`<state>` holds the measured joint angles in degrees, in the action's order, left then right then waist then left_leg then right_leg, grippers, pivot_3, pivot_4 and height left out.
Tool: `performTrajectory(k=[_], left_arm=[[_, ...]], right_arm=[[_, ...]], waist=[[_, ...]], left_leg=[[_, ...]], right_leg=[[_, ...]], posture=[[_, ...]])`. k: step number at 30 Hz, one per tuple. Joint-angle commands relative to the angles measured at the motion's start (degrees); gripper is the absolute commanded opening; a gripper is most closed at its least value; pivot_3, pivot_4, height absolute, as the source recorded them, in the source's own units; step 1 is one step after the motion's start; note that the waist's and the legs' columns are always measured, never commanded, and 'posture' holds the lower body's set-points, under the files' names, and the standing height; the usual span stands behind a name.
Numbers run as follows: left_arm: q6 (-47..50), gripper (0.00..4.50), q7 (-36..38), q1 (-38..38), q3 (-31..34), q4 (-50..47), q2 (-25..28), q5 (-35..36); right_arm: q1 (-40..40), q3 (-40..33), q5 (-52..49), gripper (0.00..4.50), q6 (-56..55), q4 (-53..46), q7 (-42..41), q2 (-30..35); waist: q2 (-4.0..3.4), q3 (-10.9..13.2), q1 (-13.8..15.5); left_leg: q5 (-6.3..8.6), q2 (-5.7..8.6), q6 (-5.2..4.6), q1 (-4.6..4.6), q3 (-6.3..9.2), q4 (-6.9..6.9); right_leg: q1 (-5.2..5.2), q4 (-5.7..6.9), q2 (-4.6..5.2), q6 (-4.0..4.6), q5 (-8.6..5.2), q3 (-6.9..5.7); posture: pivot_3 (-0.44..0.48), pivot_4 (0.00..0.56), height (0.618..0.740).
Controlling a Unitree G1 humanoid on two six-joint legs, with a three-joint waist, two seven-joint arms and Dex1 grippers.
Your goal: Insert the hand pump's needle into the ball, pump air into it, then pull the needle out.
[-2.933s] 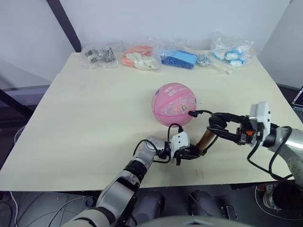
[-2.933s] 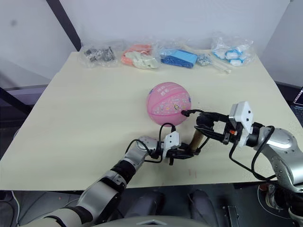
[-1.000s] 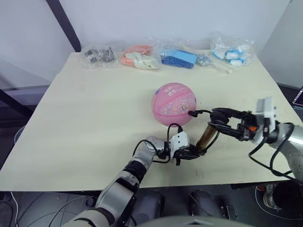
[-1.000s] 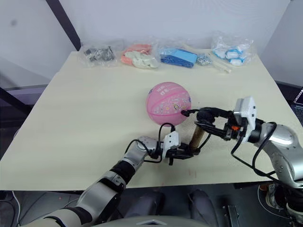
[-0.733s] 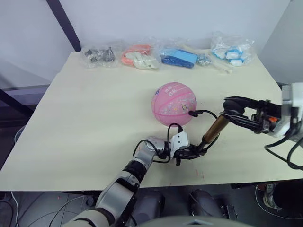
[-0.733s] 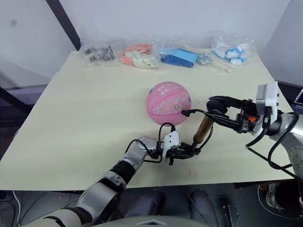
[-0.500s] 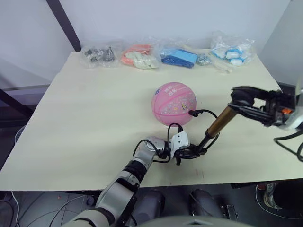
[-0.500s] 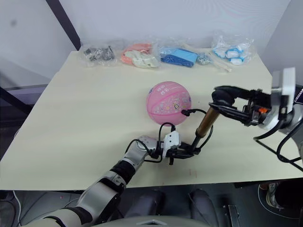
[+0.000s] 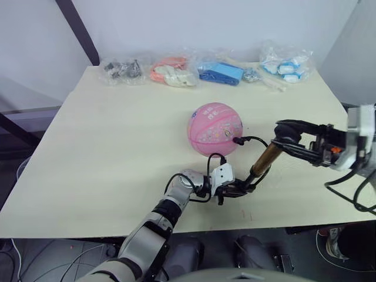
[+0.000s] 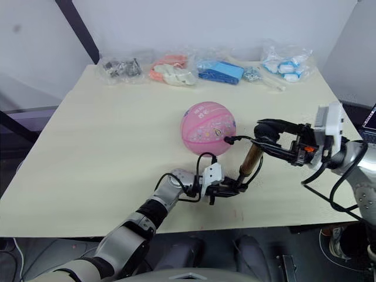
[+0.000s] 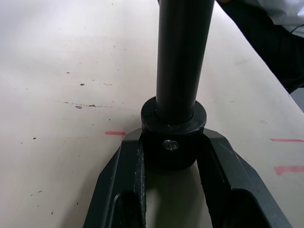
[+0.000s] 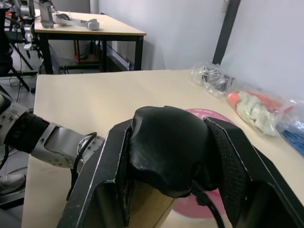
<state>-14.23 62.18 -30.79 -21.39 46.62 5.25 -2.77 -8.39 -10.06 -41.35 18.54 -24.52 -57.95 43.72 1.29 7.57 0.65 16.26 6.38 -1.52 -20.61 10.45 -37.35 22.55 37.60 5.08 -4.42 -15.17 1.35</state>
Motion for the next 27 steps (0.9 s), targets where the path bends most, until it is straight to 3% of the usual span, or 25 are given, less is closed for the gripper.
performTrajectory(k=[1,7,14,27], left_arm=[[2.9,1.08,-0.2,2.0,-0.5,3.1,1.7,-1.6],[3.1,1.08,-0.2,2.1,-0.4,2.8,1.9,-1.6],[3.4,1.08,-0.2,2.4,-0.3,2.3,1.8,-1.6],[3.4,1.08,-0.1,1.9,-0.4,3.1,1.7,-1.6]], right_arm=[[3.4,6.6,6.9,1.91,-1.0,2.1,-0.3,-1.0],[5.9,12.0,12.5,1.91,-4.0,4.4,1.0,-4.0],[7.1,13.4,14.9,1.91,-5.2,4.7,1.5,-4.8],[-0.4,-1.6,-1.0,1.91,3.5,-2.7,1.8,0.4]], waist=[[0.05,-0.1,0.0],[0.08,-0.3,0.0],[0.06,-0.4,0.0],[-0.18,0.1,0.1]], left_leg=[[-0.01,-0.04,0.01,0.01,0.0,0.0],[-0.01,-0.15,0.02,0.05,0.0,0.02],[-0.01,-0.17,0.03,0.04,-0.01,0.02],[0.0,-0.09,0.03,-0.15,-0.01,0.02]], right_leg=[[0.0,0.02,-0.05,-0.01,0.0,0.0],[0.0,0.03,-0.13,0.0,0.0,-0.02],[0.01,0.02,-0.14,0.02,0.01,-0.01],[0.11,-0.06,-0.07,0.05,0.02,0.01]], posture=[[0.0,0.15,0.74],[0.0,0.15,0.74],[0.0,0.15,0.74],[0.0,0.15,0.74]])
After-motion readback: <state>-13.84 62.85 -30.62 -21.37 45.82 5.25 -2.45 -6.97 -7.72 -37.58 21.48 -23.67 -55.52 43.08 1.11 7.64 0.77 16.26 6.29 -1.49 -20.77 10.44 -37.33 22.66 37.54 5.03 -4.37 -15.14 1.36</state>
